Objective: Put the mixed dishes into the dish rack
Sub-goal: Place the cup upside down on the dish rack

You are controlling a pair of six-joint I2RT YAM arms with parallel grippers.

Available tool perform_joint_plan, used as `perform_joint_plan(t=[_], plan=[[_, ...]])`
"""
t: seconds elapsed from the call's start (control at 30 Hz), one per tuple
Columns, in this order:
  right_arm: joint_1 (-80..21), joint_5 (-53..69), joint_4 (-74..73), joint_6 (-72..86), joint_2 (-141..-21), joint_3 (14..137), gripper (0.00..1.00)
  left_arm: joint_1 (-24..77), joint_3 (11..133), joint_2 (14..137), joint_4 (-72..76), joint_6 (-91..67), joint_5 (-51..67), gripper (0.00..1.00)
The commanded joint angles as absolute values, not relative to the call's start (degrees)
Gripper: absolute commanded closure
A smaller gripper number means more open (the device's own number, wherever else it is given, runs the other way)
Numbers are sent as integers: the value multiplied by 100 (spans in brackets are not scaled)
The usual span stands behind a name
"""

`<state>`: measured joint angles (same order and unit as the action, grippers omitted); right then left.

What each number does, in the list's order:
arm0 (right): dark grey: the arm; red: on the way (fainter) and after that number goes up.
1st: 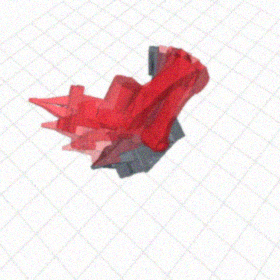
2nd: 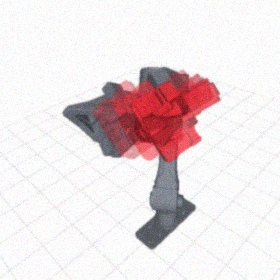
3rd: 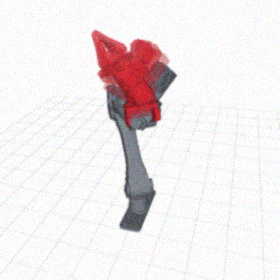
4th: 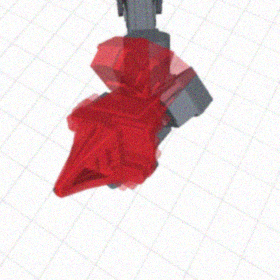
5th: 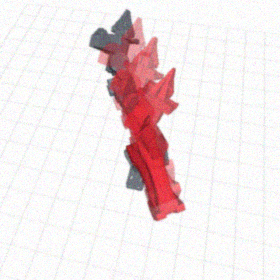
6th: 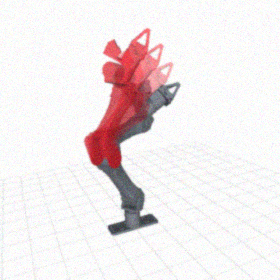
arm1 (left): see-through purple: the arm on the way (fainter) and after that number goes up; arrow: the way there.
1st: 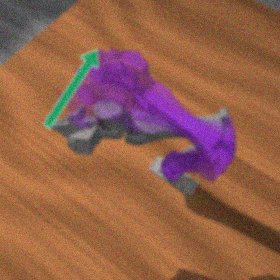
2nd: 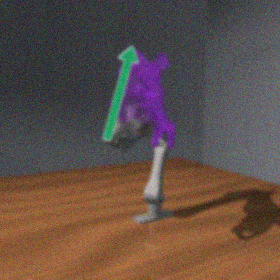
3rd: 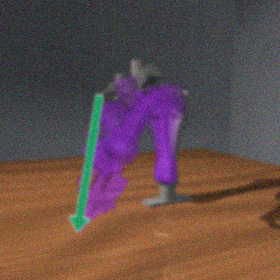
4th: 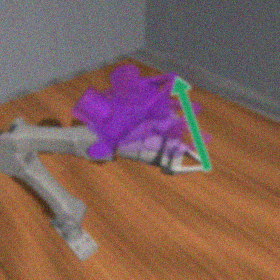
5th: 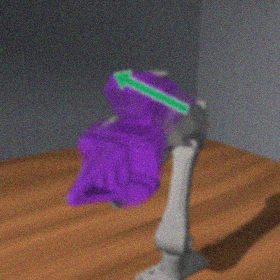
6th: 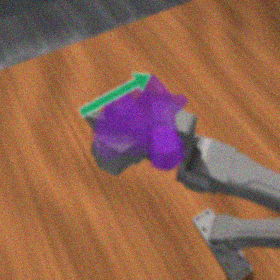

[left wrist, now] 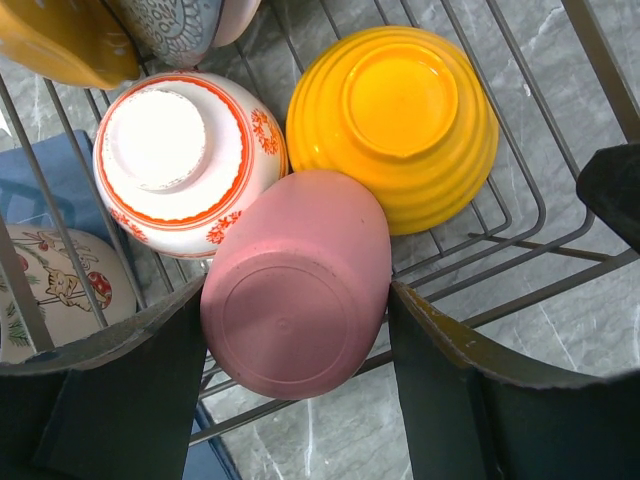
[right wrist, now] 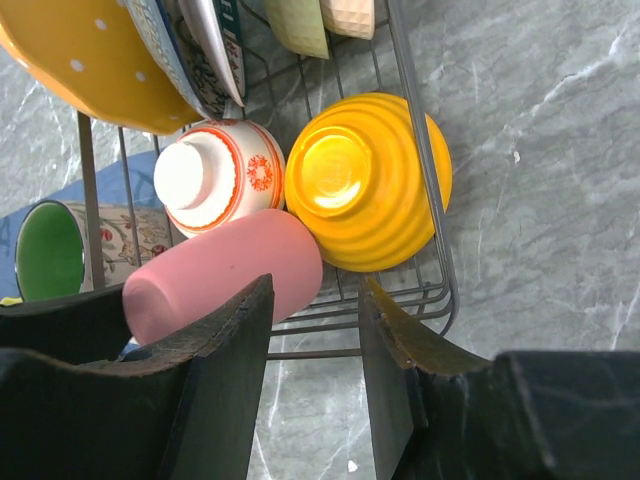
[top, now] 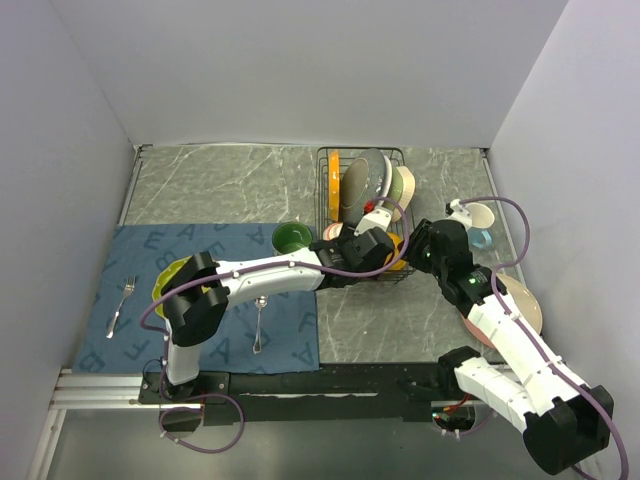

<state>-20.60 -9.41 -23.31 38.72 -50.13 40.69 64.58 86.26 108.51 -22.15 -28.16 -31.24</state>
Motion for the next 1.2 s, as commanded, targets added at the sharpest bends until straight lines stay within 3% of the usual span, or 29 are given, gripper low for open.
perform_joint_plan(t=[0.0, 0.37, 1.17], plan=[[-2030, -1055, -2241, 3937, -4913, 4043, 53, 6530, 8613, 10925, -2285, -2883, -3199, 42], [-2030, -1090, -2294, 3946, -4860, 4043, 53, 6574, 8622, 10898, -2312, -2848, -3375, 7], [-2004, -1046, -2338, 3955, -4781, 4061, 53, 6601, 8552, 10600, -2496, -3041, -3744, 3]])
